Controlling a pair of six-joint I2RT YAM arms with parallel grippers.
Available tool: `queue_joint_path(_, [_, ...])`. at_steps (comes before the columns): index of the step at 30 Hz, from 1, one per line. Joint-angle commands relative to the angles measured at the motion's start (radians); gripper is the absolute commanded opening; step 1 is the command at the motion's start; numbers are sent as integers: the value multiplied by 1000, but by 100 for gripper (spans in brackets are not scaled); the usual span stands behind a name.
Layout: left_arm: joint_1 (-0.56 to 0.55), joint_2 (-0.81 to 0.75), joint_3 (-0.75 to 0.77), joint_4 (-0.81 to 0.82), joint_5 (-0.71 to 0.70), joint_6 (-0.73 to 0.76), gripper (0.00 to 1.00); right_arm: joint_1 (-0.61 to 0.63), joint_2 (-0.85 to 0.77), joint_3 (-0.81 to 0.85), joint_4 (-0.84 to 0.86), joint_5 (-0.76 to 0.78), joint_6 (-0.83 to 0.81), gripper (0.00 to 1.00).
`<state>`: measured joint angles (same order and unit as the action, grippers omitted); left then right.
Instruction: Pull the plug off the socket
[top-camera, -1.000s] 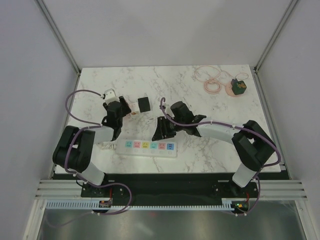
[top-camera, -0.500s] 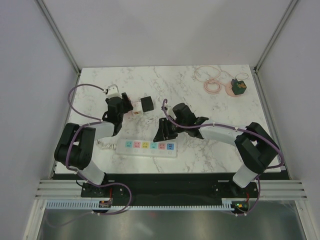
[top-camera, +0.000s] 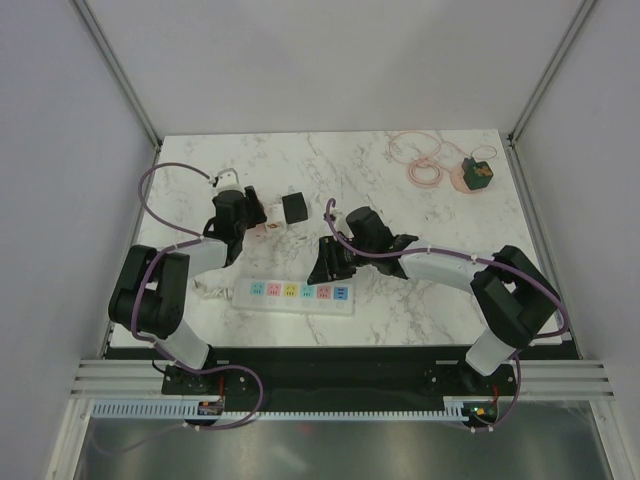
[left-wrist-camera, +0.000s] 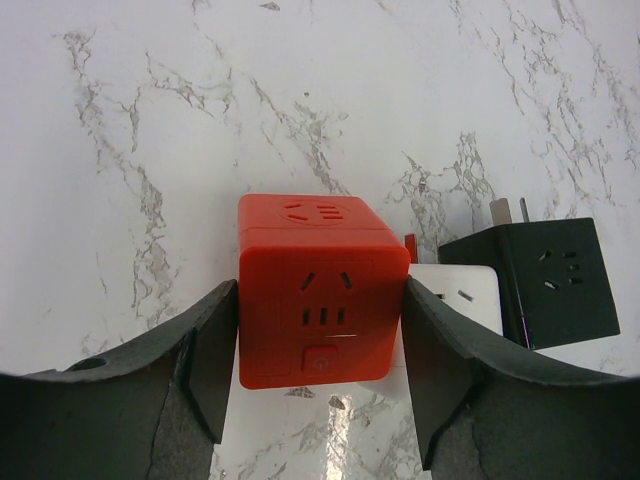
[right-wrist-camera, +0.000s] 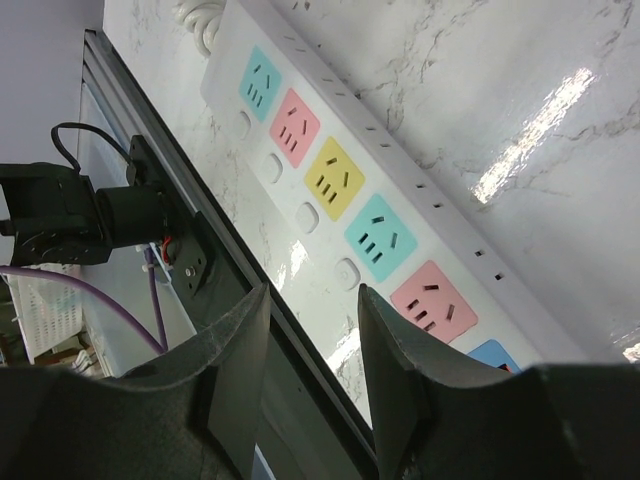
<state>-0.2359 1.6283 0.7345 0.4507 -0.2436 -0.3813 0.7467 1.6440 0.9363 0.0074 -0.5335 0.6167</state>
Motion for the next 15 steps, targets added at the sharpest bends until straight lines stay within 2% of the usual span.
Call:
queue_joint_path(1, [6,-10,33,9,-6,-37,13,-3,-39,-7,20,10,-3,49])
queue_joint_path(6, [4,-25,3,20,-11,-54,17,-4,-44,-22,20,12,0,49])
queue_joint_path(11, [4,-18,13,2,6,-67,29,-3,-53,-25,19,13,5,49])
queue_joint_path(15, [4,-30,3,2,9,-67,32,-3,-52,-27,19,12,2,49])
